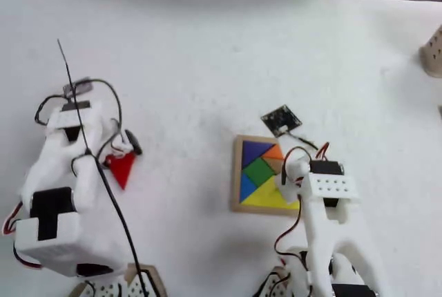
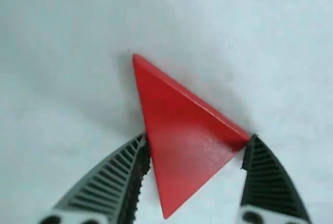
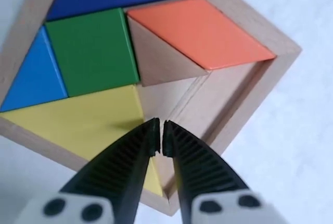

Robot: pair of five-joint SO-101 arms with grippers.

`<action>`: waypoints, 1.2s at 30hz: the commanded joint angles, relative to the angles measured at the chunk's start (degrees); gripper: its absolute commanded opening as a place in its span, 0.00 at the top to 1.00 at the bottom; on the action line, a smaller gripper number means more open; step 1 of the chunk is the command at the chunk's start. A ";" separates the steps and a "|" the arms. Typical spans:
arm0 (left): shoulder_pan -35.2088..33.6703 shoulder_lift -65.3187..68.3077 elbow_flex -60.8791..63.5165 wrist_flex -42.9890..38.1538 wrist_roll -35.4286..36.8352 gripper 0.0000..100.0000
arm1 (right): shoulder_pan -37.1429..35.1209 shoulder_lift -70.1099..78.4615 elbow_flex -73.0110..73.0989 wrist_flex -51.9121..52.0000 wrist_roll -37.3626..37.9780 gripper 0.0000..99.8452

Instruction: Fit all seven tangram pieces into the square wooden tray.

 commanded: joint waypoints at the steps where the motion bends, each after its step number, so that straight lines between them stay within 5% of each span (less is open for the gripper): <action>1: 0.92 -0.13 -1.67 -2.73 -0.79 0.86 | -0.48 0.13 -0.18 -0.92 0.97 0.98; 6: 1.10 -0.13 -1.76 -2.73 -1.58 0.86 | -0.48 0.13 -0.18 -0.92 1.05 0.98; 11: 1.10 -0.57 -3.87 -2.46 -9.76 0.87 | -0.48 0.13 -0.18 -0.92 1.23 0.98; 26: 1.19 -0.57 -17.67 10.11 -4.04 0.86 | -0.57 0.13 -0.18 -1.10 1.32 0.98; 36: 4.70 -0.13 -14.59 1.85 5.98 0.80 | -1.71 0.13 0.26 -1.10 1.32 0.98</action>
